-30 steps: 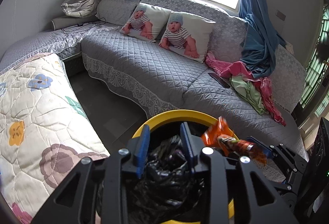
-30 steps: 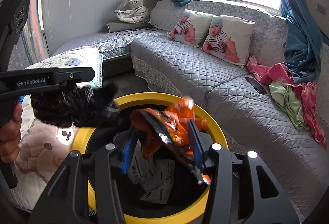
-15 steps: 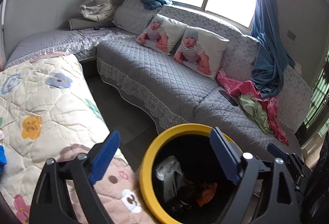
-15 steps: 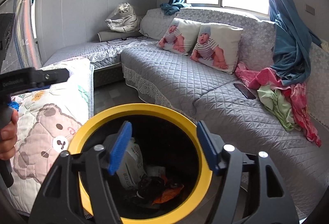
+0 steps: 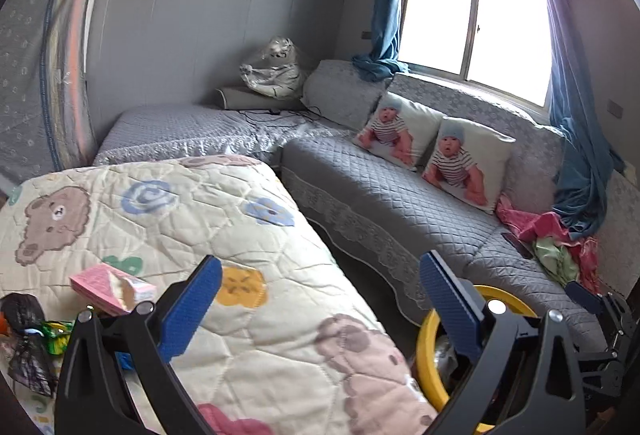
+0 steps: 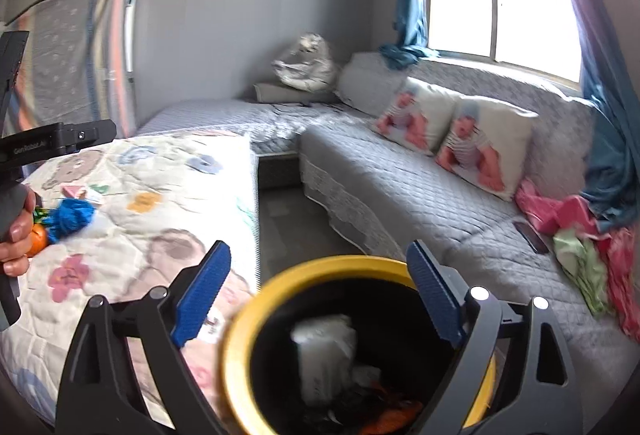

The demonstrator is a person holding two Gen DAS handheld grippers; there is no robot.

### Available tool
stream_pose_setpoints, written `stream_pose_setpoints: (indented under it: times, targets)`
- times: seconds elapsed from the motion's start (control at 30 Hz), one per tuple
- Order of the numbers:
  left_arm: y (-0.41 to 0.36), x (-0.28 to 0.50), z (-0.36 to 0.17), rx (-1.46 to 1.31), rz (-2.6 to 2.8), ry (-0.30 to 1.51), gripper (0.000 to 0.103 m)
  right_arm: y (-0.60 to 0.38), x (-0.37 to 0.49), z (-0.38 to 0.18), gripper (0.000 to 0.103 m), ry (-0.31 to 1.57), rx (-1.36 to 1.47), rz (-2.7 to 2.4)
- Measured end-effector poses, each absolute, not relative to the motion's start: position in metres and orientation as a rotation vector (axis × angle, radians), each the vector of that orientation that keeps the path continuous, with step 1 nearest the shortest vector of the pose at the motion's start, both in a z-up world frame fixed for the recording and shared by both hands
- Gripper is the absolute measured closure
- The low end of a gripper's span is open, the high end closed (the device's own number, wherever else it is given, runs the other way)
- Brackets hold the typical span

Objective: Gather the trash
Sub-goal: 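Move both open tools back over the bed toward the blue glove and black bag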

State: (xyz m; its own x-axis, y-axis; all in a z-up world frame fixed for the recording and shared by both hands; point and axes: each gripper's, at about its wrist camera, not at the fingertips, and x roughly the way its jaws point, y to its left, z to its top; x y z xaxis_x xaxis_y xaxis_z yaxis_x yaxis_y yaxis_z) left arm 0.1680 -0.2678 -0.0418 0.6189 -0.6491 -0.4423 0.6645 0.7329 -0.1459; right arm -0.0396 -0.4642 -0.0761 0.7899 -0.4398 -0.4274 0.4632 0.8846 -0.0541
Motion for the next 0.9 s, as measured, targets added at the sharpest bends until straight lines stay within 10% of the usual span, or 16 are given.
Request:
stream_pose_setpoints:
  times: [0.9]
  targets:
    - [-0.013,0.213,-0.074,0.012,-0.38,0.526,0.008,-0.279,0.152,-0.088,0.011,0.496,-0.085,0.099]
